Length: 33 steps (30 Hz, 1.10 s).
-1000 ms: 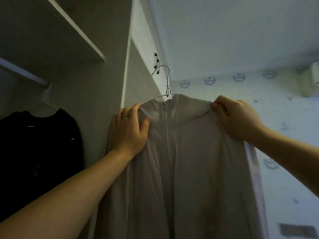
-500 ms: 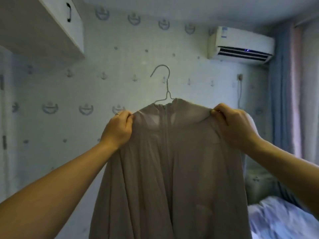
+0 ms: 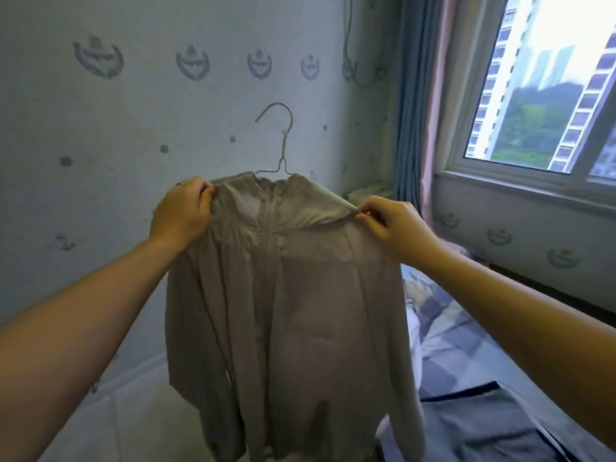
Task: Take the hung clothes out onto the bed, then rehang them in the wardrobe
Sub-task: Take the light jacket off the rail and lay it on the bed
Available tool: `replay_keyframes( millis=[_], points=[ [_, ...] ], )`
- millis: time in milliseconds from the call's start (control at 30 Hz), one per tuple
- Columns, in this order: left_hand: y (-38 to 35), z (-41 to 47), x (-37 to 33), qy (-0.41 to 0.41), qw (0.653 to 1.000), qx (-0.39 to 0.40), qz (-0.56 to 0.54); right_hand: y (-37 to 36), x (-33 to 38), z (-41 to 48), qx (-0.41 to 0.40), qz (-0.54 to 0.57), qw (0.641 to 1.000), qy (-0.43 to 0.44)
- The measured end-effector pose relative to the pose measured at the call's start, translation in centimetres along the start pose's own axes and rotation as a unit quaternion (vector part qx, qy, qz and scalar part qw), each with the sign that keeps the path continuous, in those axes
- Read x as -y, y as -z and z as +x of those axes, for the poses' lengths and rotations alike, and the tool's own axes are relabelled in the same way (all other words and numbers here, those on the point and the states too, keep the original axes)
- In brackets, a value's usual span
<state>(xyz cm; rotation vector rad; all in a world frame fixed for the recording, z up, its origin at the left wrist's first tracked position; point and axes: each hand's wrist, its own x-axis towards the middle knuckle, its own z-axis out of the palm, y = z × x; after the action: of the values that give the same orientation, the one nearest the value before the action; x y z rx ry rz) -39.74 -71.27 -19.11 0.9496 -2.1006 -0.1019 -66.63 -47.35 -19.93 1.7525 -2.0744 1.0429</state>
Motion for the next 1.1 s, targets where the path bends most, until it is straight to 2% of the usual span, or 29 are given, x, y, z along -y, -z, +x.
replay_keyframes(
  millis=[233, 500, 833, 1100],
  points=[
    [-12.2, 8.7, 4.1, -0.07, 0.995, 0.066, -0.01, -6.3, -6.5, 3.1, 0.054, 0.013, 0.988, -0.142],
    [-26.5, 13.8, 3.1, -0.096, 0.985, 0.138, -0.03, -10.4, -14.8, 3.8, 0.062, 0.003, 0.962, -0.266],
    [-41.8, 18.9, -3.0, -0.131, 0.972, 0.186, -0.061, -10.9, -28.3, 5.4, 0.014, -0.013, 0.946, -0.325],
    [-51.9, 20.8, -4.2, -0.117, 0.962, 0.238, -0.059, -13.0, -37.3, 7.2, 0.035, -0.032, 0.931, -0.362]
  ],
)
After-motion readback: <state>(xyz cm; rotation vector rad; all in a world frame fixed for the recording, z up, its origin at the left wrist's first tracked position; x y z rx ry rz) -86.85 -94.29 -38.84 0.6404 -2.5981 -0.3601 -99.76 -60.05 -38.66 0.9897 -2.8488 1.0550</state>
